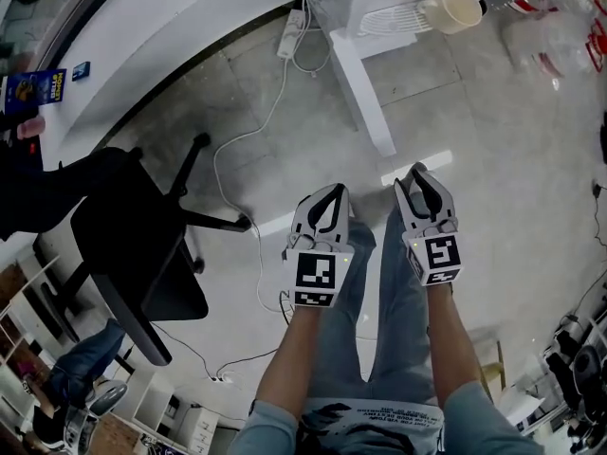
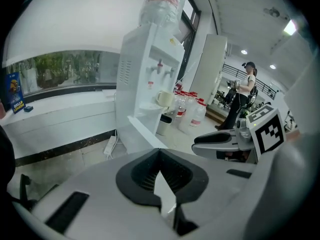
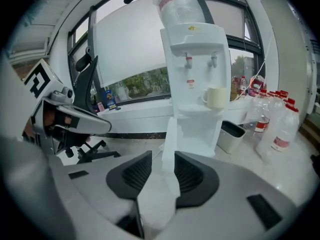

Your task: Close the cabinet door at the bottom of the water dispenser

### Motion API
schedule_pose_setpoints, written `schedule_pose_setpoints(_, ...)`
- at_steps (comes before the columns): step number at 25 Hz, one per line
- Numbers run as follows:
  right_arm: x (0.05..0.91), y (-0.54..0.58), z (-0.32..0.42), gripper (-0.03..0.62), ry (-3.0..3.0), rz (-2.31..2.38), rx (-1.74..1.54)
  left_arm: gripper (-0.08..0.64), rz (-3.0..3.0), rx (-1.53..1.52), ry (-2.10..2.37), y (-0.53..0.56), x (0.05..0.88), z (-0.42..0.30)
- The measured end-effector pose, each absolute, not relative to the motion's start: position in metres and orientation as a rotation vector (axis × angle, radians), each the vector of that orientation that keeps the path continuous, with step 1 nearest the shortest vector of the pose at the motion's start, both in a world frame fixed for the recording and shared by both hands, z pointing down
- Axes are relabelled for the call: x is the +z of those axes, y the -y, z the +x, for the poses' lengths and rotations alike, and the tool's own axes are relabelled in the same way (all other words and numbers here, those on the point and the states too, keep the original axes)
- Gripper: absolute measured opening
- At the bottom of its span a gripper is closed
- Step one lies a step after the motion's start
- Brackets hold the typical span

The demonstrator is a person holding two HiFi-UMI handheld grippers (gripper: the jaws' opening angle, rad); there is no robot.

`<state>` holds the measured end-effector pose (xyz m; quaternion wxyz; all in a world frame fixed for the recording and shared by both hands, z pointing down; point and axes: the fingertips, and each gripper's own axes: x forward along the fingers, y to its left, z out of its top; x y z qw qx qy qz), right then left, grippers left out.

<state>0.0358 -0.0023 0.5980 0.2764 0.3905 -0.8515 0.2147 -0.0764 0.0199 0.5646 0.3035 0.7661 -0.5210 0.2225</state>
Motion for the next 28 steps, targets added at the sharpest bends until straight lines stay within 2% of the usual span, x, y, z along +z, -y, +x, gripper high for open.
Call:
schedule_pose_setpoints(7, 0.653, -0.001, 0.033, 0.150, 2.244, 0.994, 0.571, 0.011, 1.991, 0.615, 1.385, -0.023, 0.596, -0.074)
schedule_pose_setpoints(13, 0.689, 0.007, 0.028, 0.214, 2.195, 0.988, 0.578, 0.011, 1.975, 0.619, 1.380, -0.024, 0.610, -0.073)
schedule_pose_setpoints(28, 0.720, 0.032, 0.013, 0.204, 2.153, 1.051, 0.601, 0.009, 1.873, 0.553, 1.450, -0.023, 0.633, -0.097)
